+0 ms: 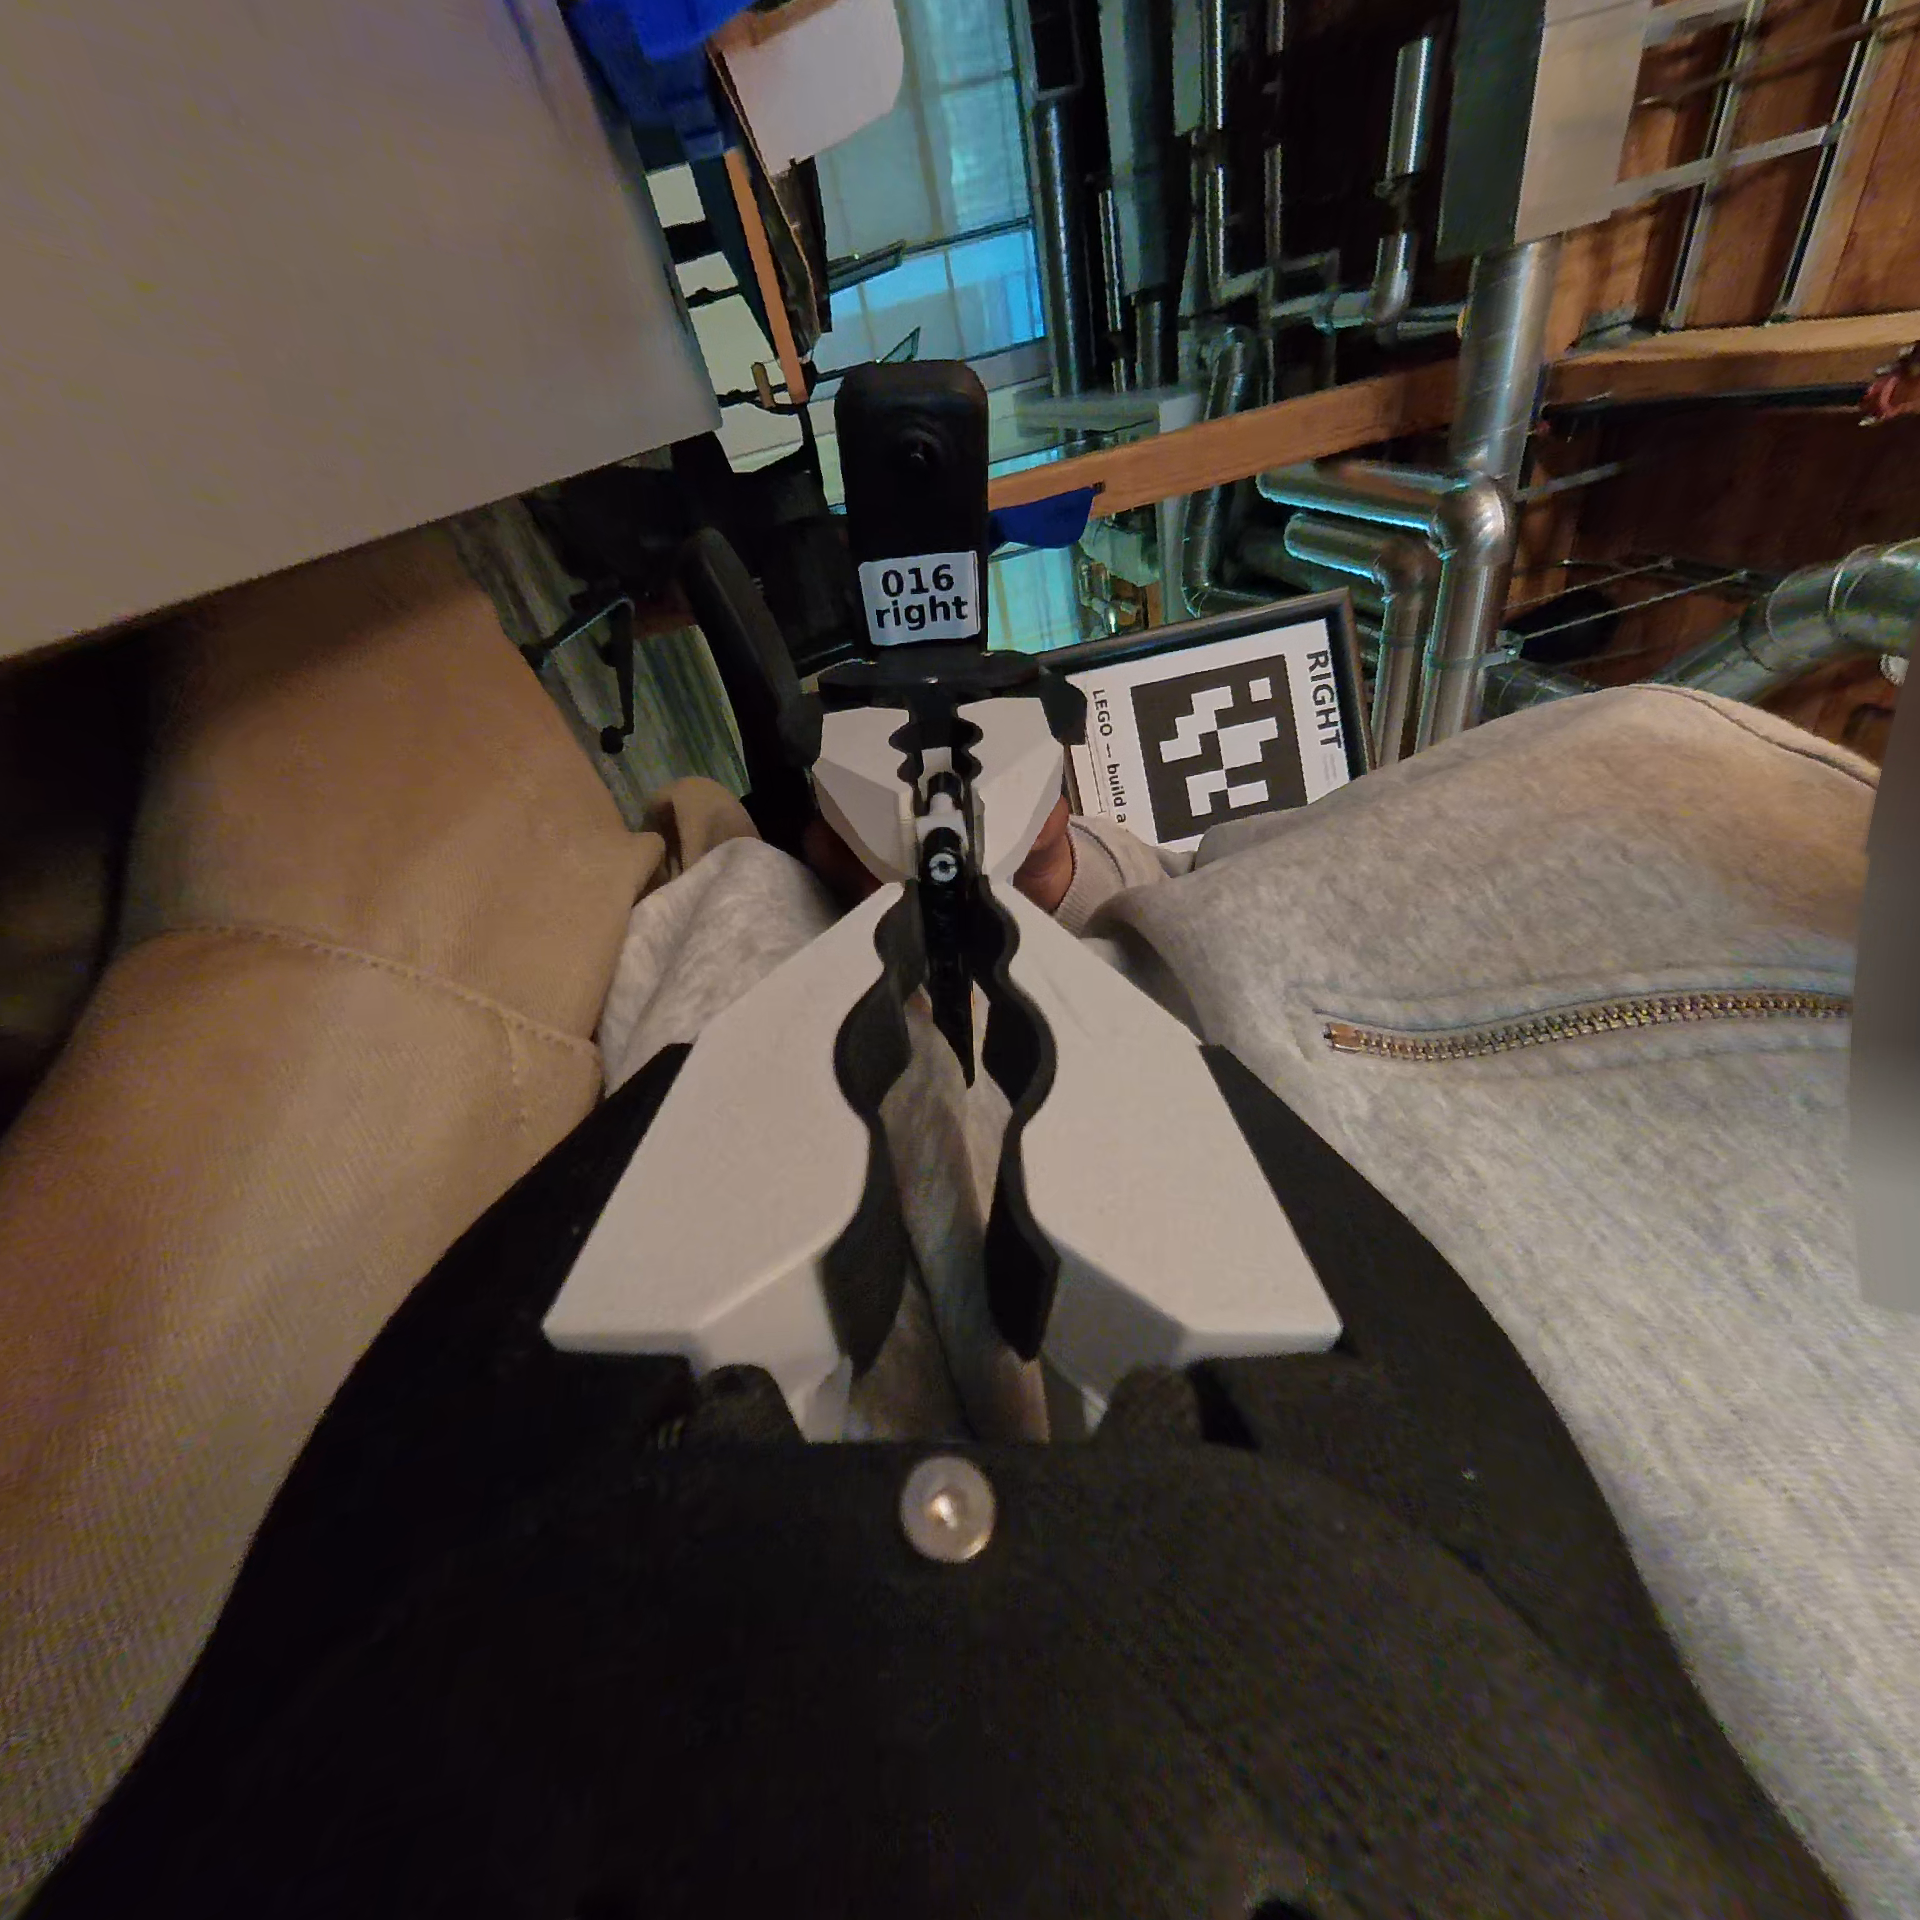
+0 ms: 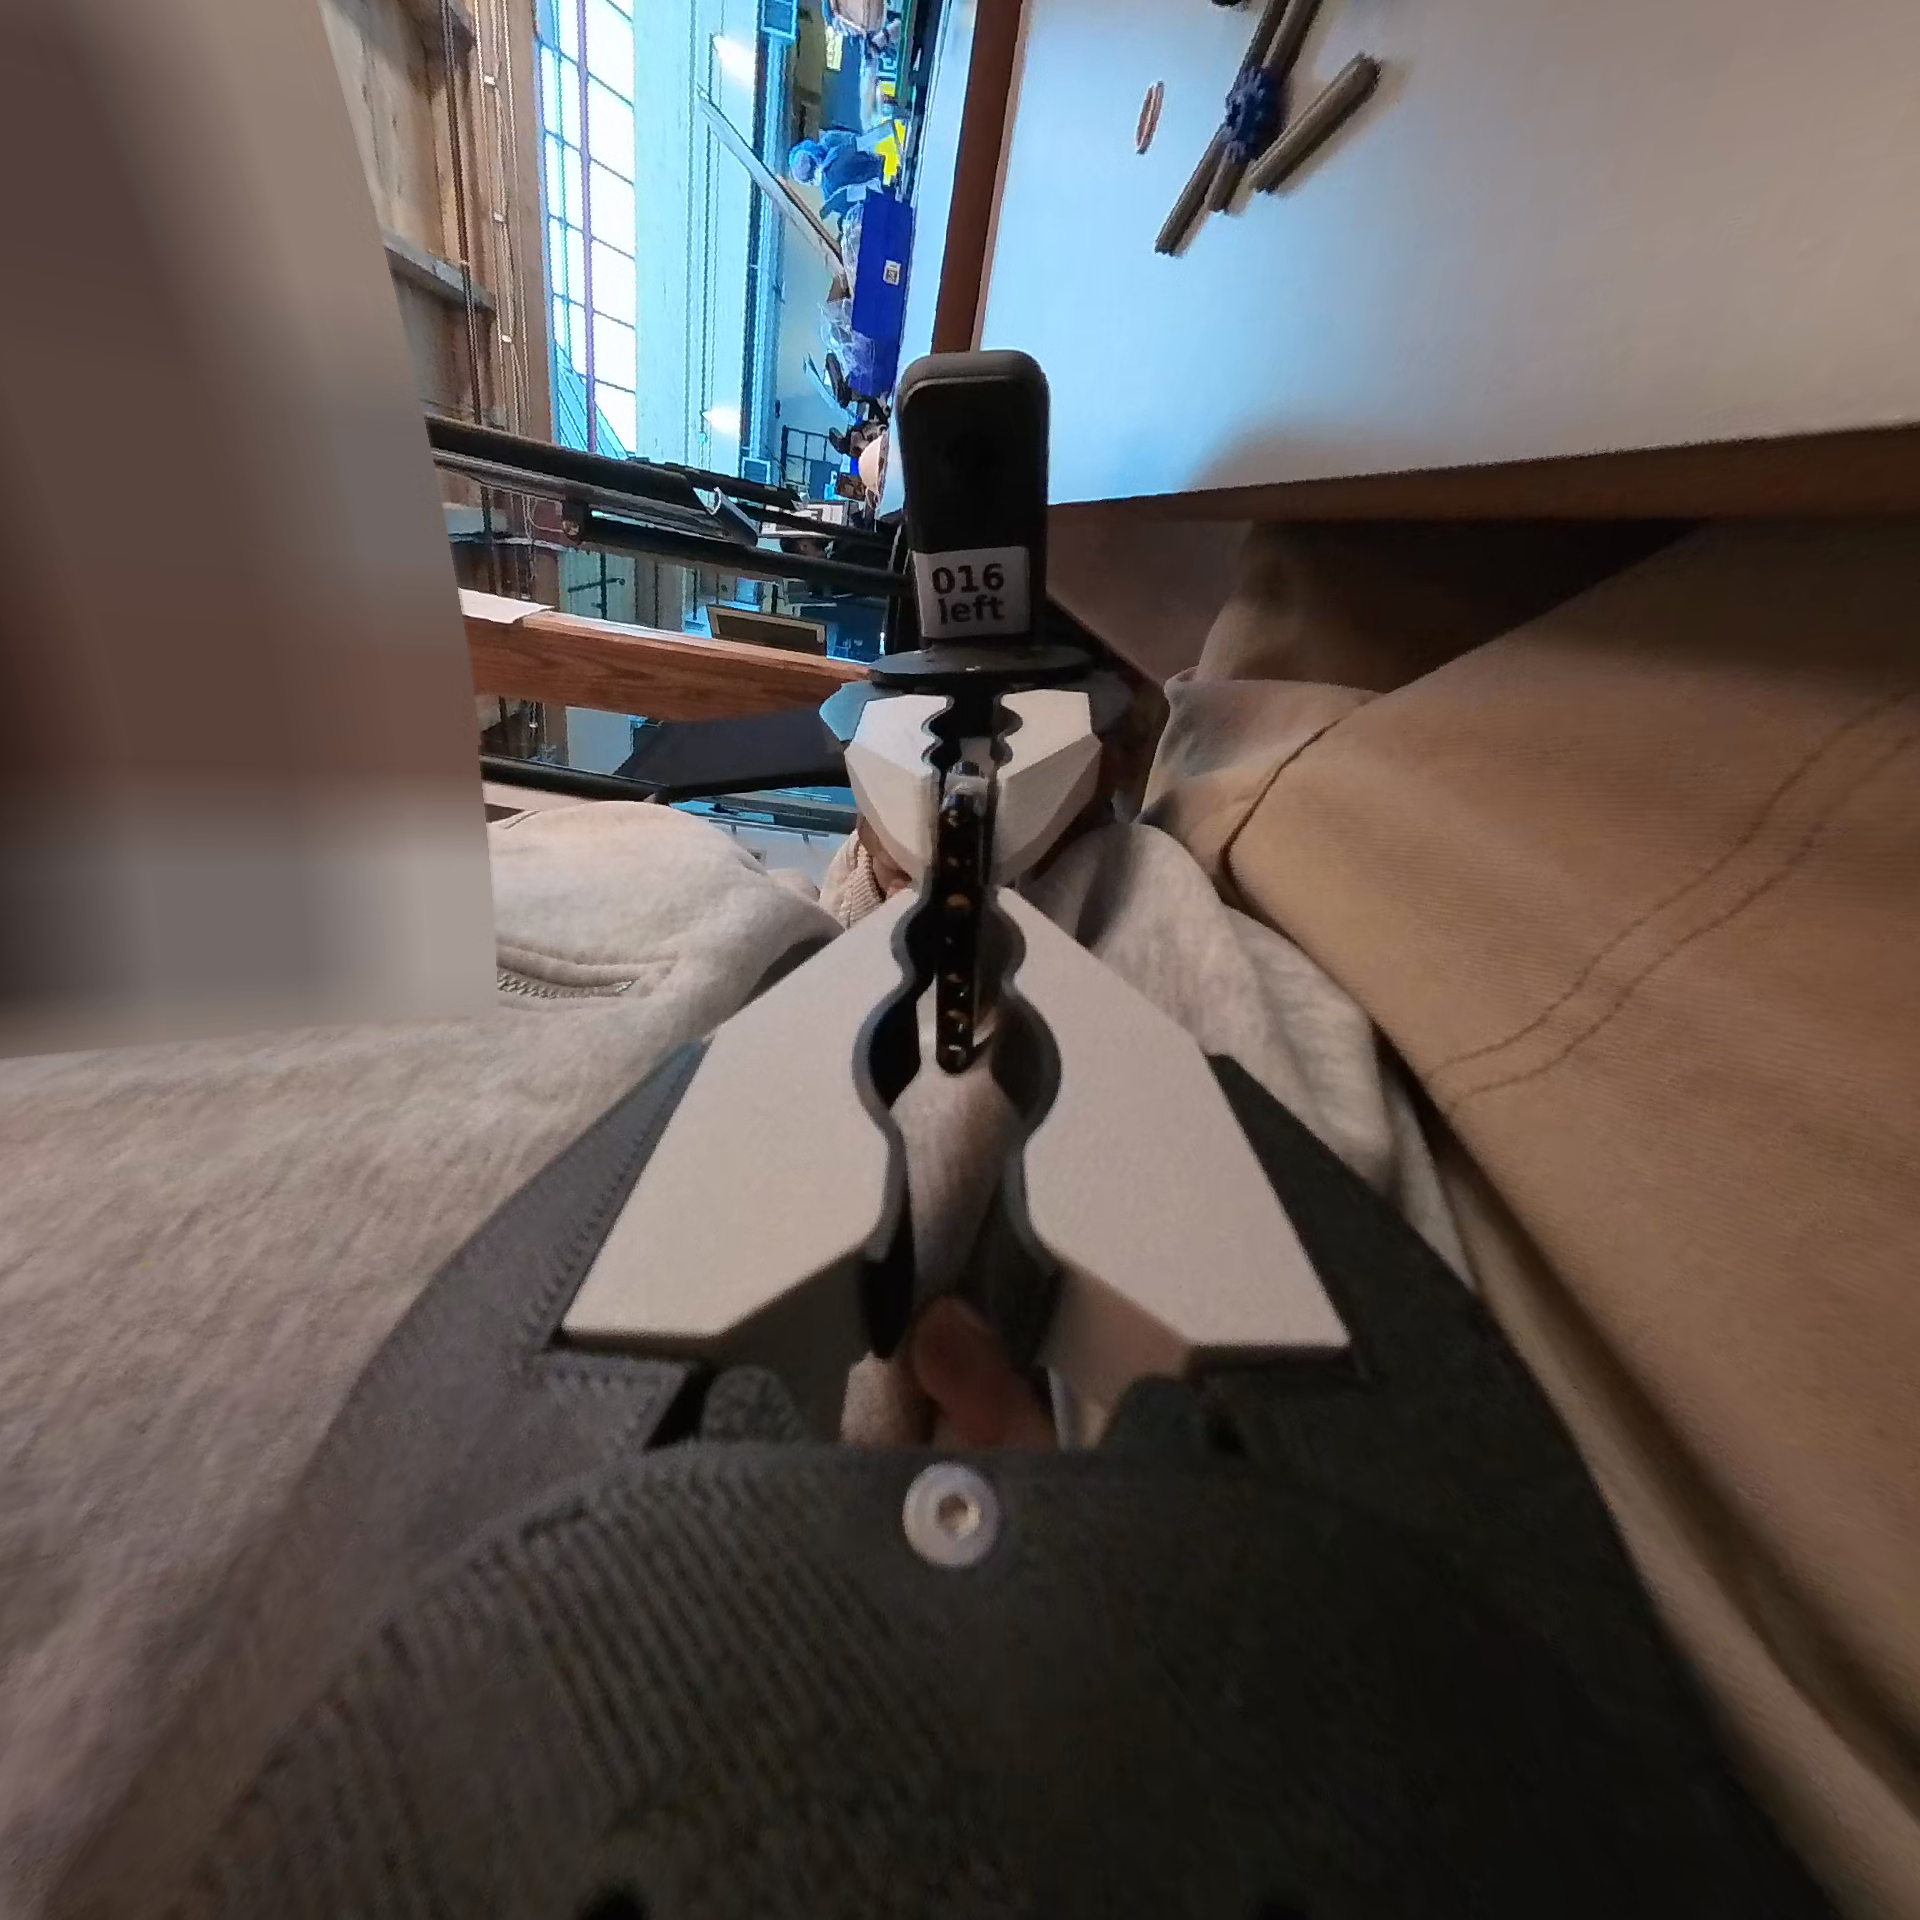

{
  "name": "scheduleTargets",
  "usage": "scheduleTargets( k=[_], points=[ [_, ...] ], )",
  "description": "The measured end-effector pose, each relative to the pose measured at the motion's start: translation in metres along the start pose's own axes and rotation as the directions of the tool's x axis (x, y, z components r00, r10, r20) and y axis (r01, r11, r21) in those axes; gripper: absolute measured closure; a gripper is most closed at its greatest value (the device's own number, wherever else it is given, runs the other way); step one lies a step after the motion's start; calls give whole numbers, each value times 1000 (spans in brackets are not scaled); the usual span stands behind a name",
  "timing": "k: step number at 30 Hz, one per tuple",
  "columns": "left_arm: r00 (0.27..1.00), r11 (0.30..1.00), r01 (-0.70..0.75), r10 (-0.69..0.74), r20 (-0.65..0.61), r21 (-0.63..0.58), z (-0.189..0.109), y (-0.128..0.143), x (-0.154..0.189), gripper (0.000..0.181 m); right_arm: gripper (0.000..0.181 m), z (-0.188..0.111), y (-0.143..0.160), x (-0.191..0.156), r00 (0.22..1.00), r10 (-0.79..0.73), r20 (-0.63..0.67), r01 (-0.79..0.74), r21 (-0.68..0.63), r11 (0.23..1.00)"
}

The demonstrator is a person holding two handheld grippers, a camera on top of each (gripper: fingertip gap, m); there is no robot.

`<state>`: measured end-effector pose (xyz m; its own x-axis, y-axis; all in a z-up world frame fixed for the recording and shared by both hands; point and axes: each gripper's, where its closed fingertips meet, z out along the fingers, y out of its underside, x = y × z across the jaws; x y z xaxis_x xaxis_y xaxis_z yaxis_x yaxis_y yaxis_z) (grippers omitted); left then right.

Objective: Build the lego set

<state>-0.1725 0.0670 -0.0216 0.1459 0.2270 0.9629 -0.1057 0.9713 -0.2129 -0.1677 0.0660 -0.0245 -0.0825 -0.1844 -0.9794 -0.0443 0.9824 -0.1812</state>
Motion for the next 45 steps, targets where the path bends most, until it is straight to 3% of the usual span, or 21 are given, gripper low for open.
scheduleTargets(
  k=[22,27,31,34,37,45],
  points=[
    [1000,1000,-1,1,-7,0,0,-2,2,176,176,4,-4,-2,990,-111,-84,112,1,994],
    [1000,1000,0,1,-6,4,0,-3,2,177,165,2,-8,-4,992,-103,-75,104,18,994],
    [1000,1000,3,-3,-7,2,0,-3,2,177,165,-2,-17,-5,994,-84,-68,88,63,994],
    [1000,1000,2,-2,-6,0,0,-3,2,177,165,-3,-18,-2,995,-75,-72,80,64,995],
    [1000,1000,4,-5,-5,-2,0,-3,1,176,176,-3,-18,-1,996,-63,-65,67,65,996],
    [1000,999,-6,6,11,-32,1,-1,1,177,177,-3,-16,-2,995,-79,-65,82,38,996]
  ],
)
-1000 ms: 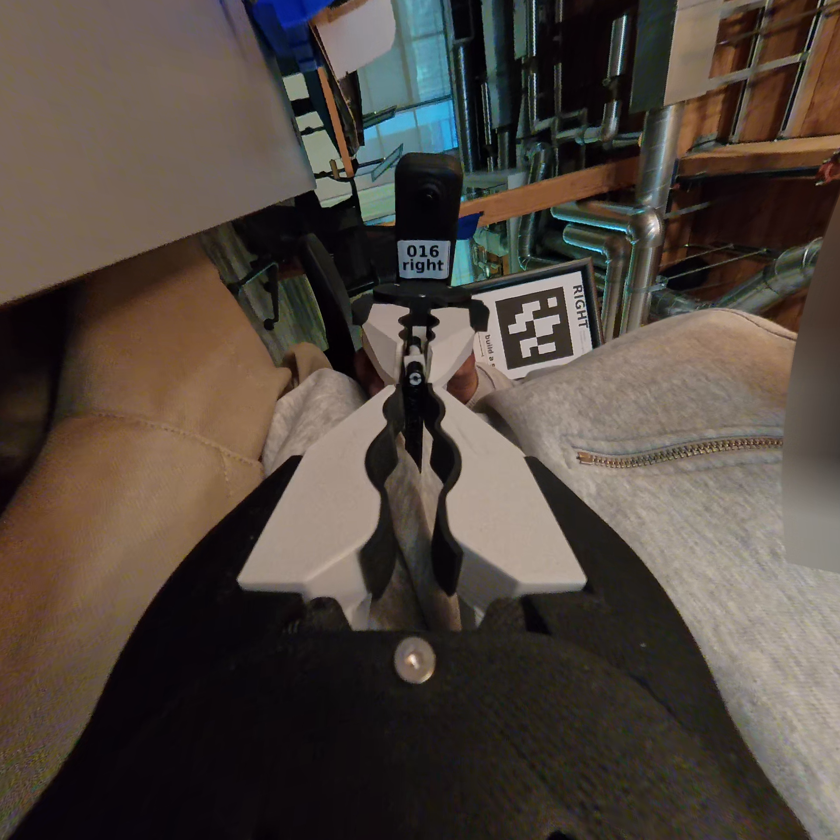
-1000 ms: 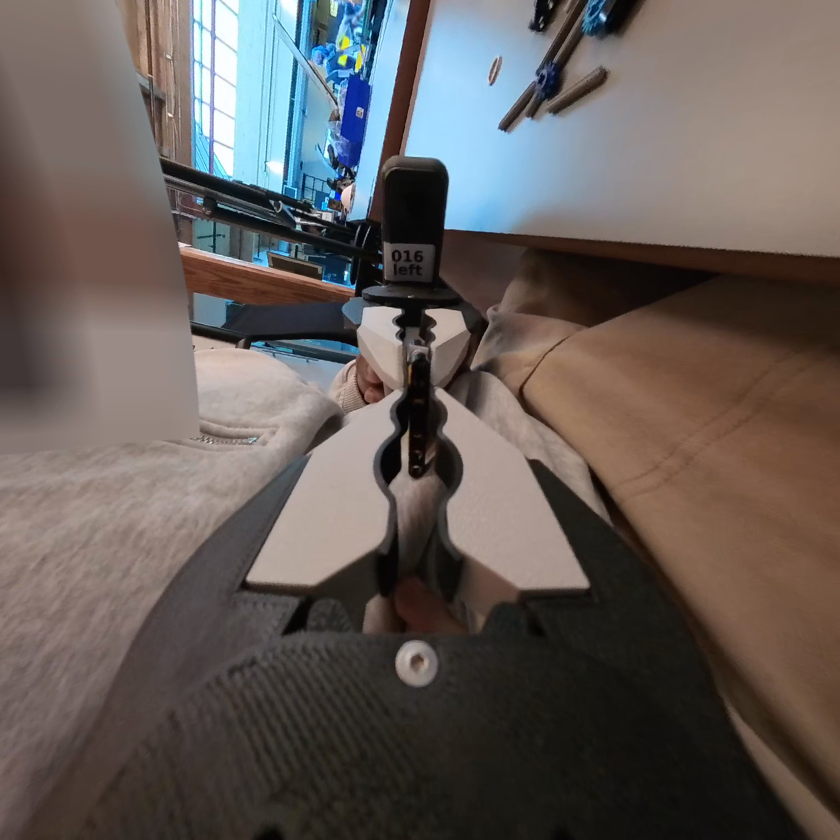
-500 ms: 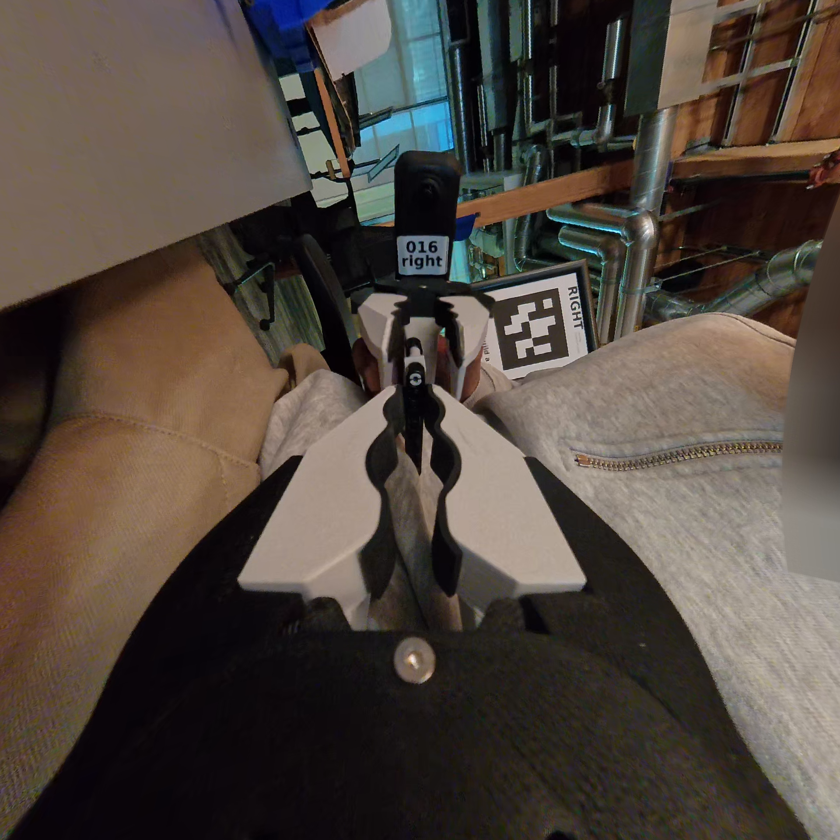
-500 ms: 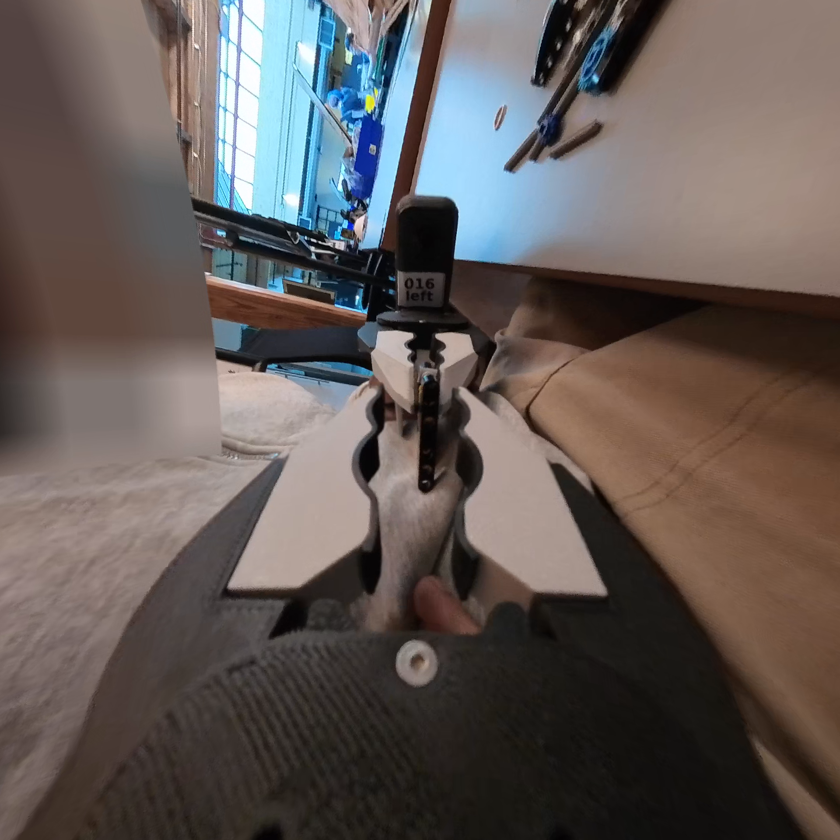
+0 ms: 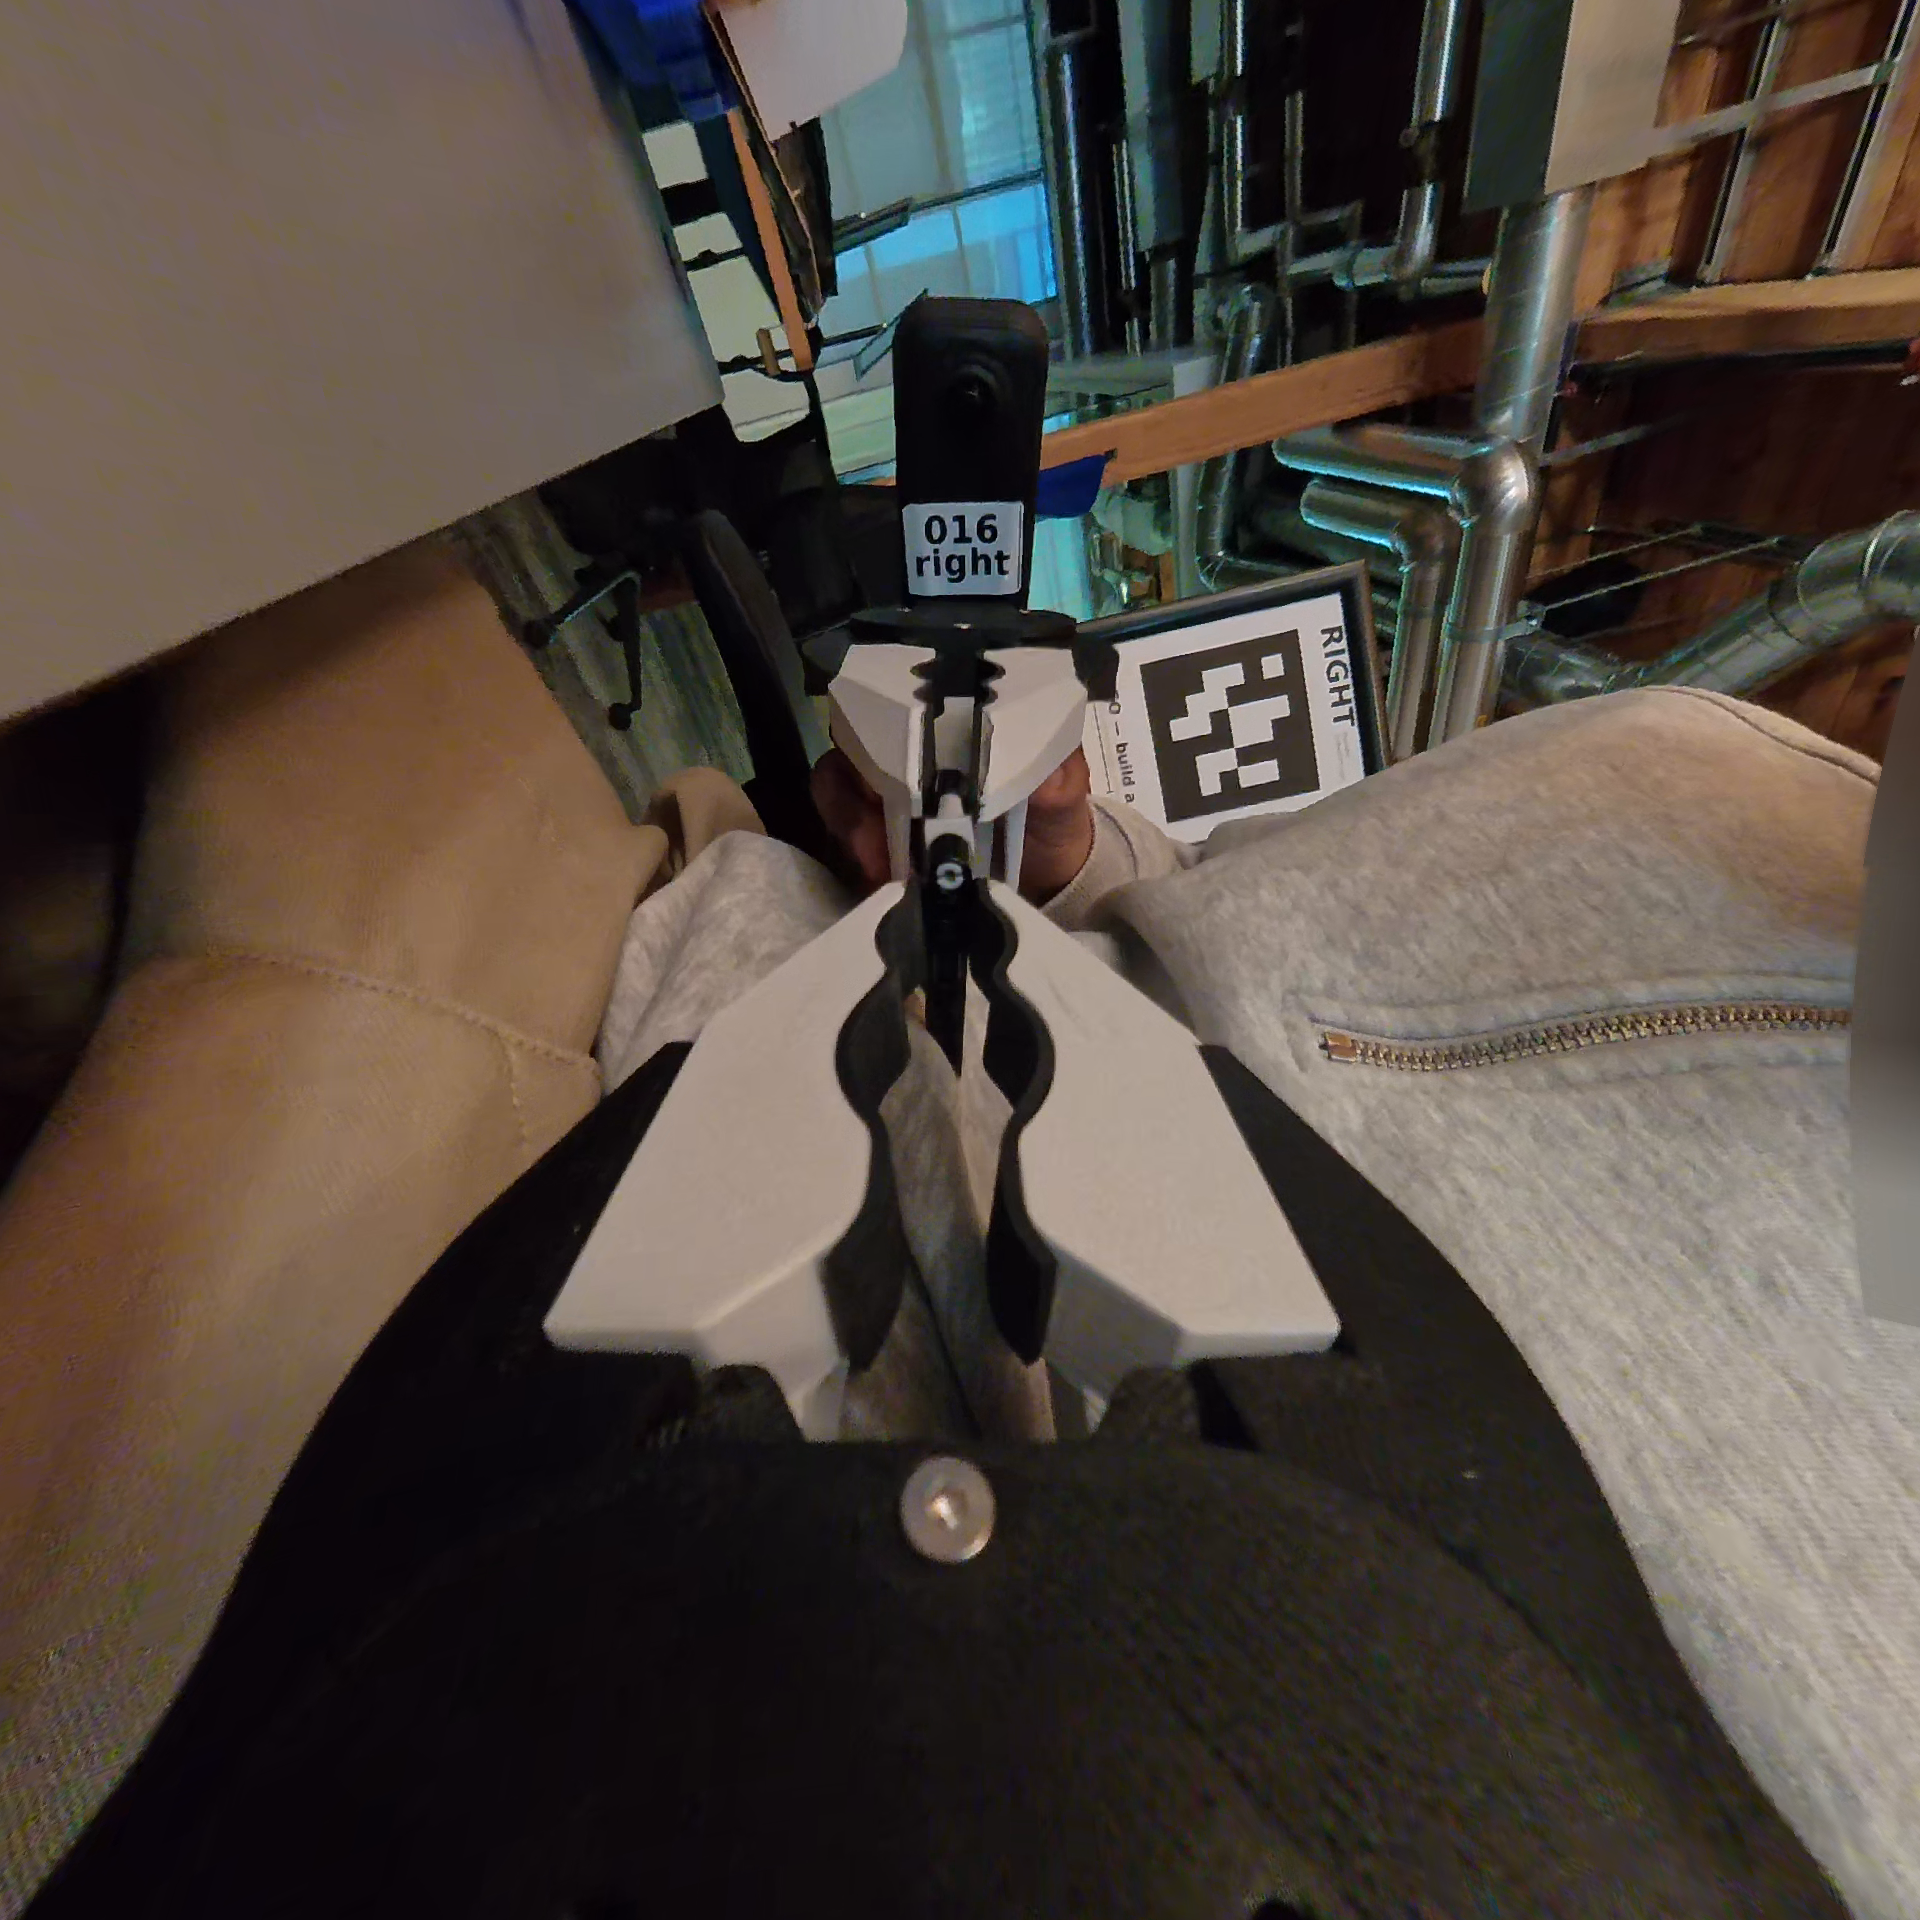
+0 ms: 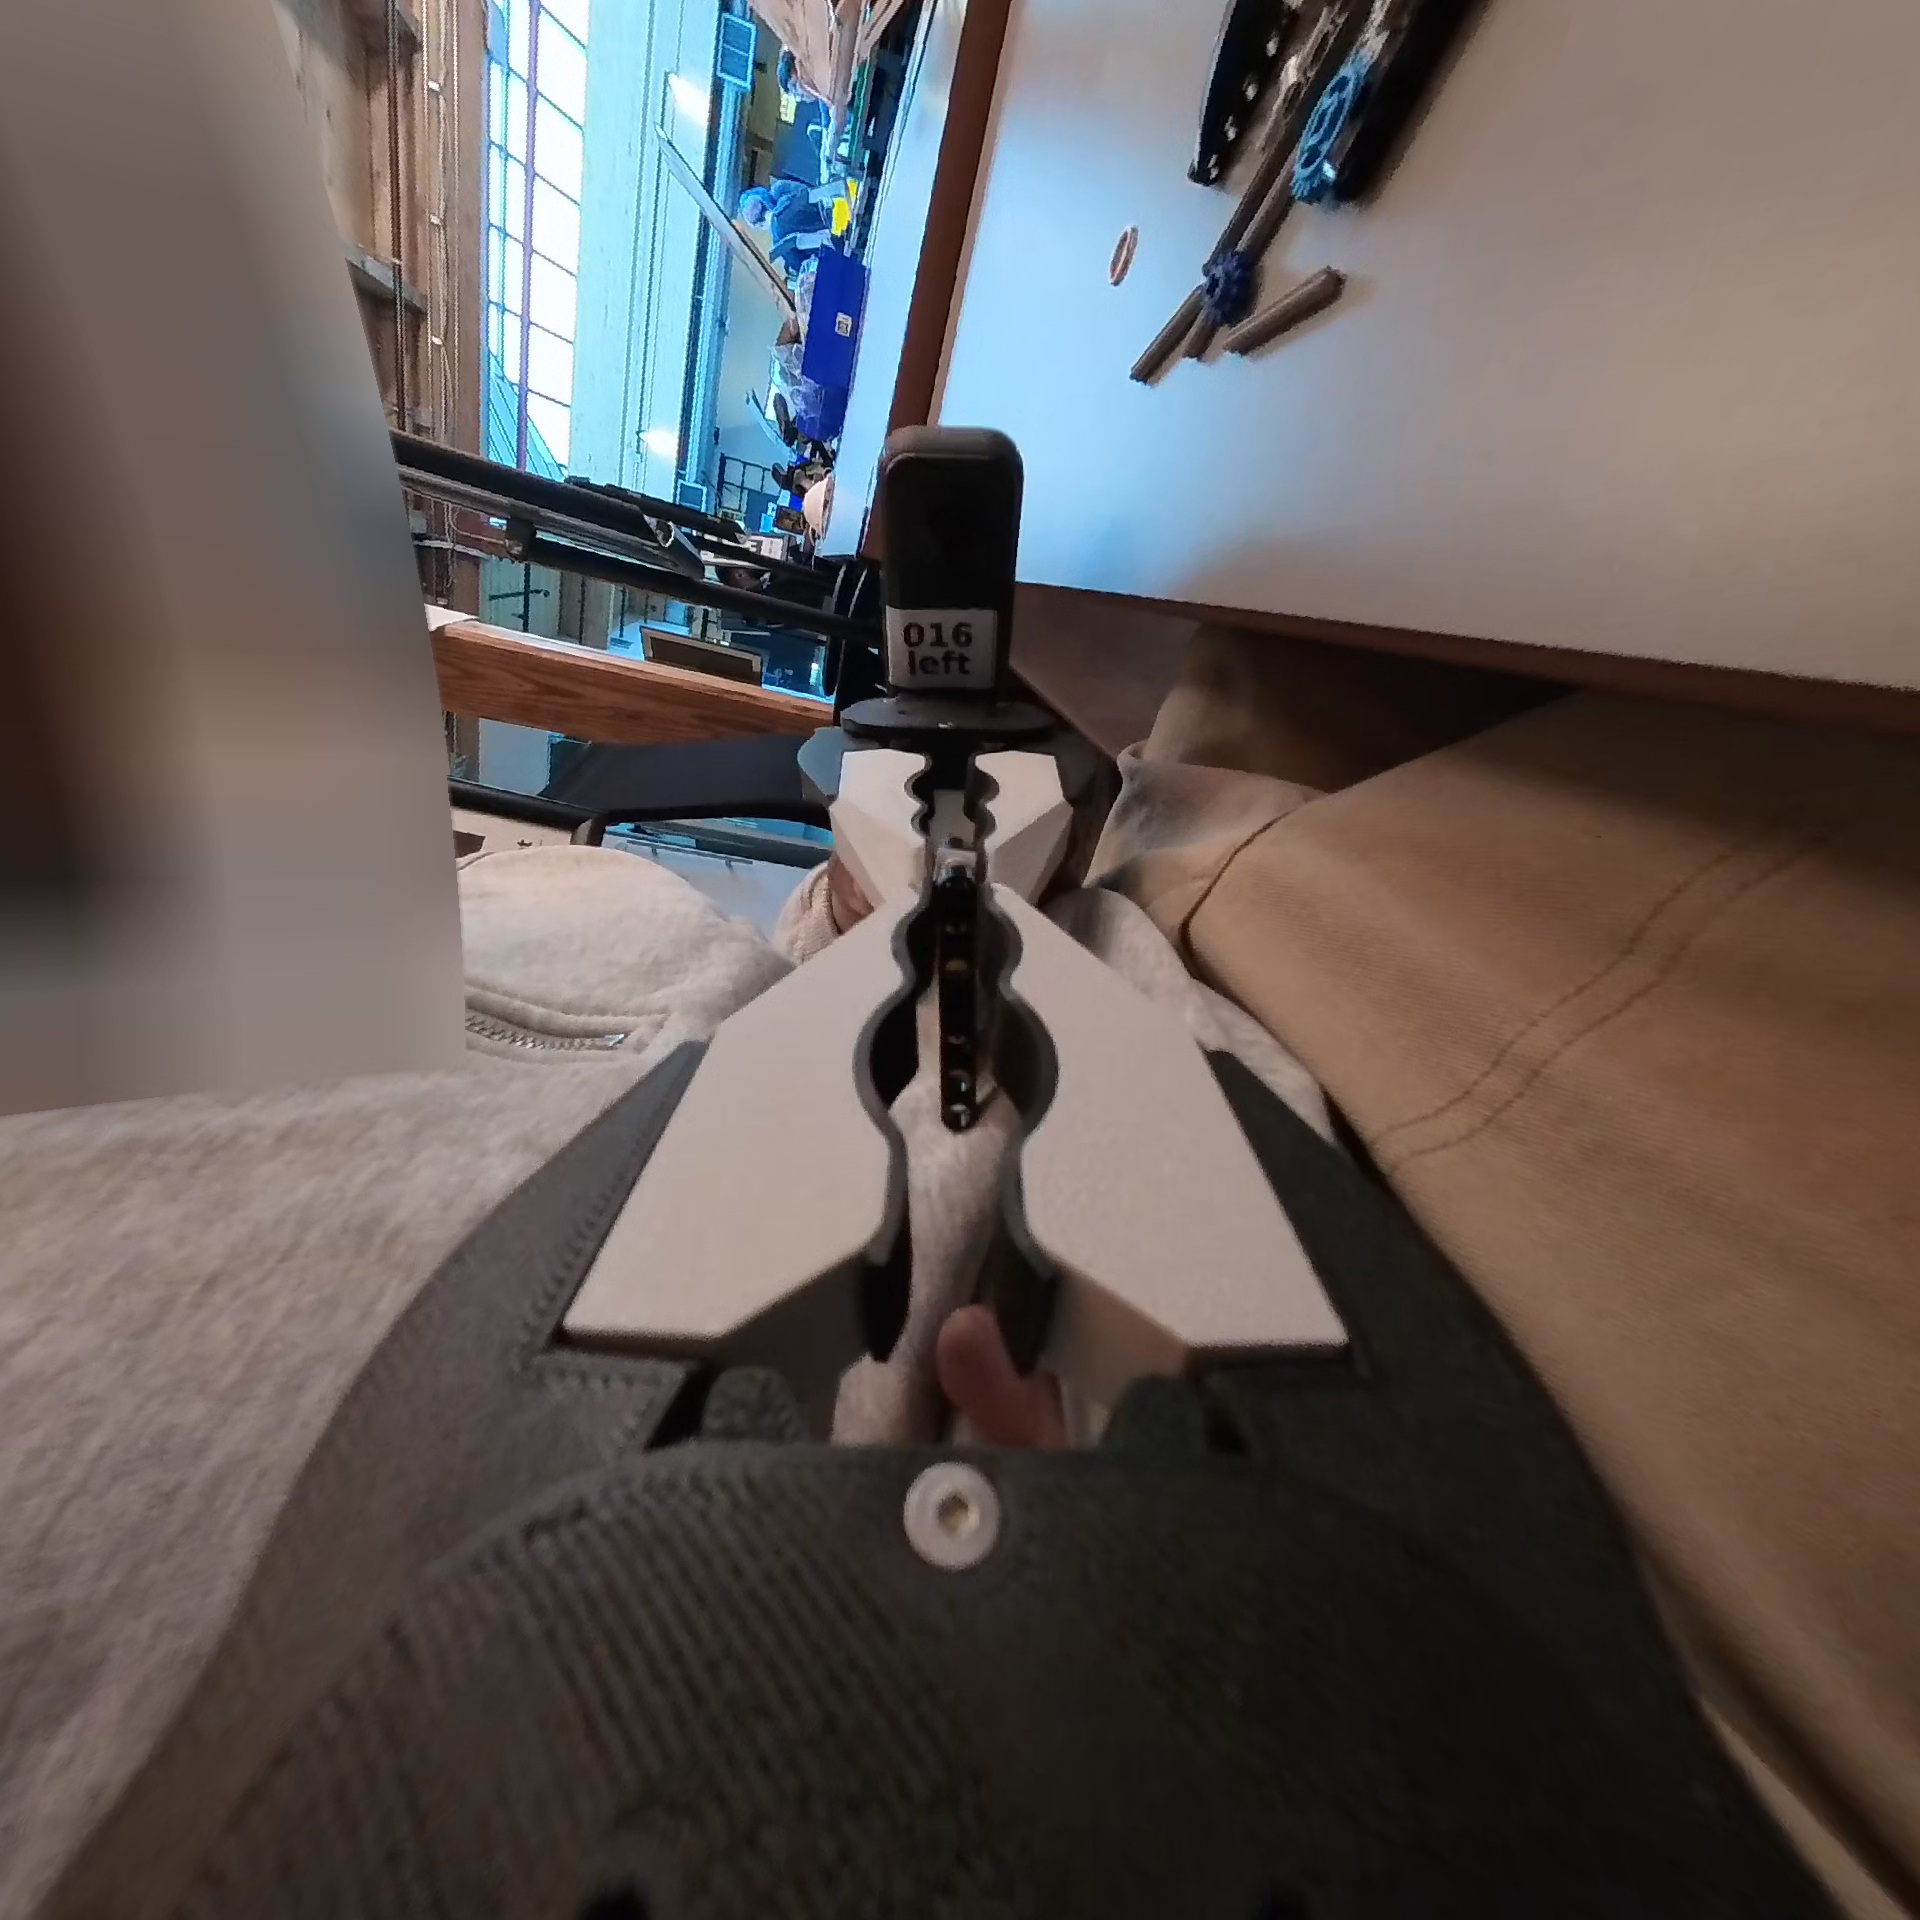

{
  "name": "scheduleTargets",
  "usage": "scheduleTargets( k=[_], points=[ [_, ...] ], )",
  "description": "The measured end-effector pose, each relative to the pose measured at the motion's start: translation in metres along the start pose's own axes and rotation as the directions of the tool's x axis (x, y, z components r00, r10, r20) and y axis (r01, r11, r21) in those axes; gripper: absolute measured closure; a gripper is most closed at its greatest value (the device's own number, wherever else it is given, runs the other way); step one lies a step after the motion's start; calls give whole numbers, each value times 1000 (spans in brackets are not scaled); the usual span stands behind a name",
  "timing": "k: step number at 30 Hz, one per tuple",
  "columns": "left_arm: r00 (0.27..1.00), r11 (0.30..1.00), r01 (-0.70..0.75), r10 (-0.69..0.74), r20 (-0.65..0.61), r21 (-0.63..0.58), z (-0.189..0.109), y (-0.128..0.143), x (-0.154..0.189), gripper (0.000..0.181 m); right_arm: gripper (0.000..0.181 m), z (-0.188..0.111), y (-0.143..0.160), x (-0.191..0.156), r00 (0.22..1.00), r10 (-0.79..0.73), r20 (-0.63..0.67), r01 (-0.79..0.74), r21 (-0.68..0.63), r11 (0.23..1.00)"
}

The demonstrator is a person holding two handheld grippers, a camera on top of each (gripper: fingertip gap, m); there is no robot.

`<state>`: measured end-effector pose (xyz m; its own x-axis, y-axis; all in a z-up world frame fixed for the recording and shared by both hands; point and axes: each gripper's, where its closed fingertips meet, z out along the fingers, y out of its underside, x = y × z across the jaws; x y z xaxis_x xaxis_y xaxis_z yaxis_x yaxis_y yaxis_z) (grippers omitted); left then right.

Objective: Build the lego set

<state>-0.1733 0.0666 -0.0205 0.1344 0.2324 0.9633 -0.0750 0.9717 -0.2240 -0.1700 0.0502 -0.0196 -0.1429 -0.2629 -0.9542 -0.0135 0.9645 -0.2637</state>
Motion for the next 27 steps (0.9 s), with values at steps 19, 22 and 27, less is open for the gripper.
scheduleTargets(
  k=[19,22,27],
  points=[
    [999,998,-36,34,40,54,-6,-7,-1,166,177,4,0,2,1000,23,0,-23,3,1000],
    [999,997,-30,27,40,76,-9,-10,-1,168,178,5,0,2,1000,22,-3,-22,-1,1000],
    [1000,996,-15,13,25,83,-11,-11,0,176,177,6,-1,2,999,41,-8,-41,-12,999]
  ],
)
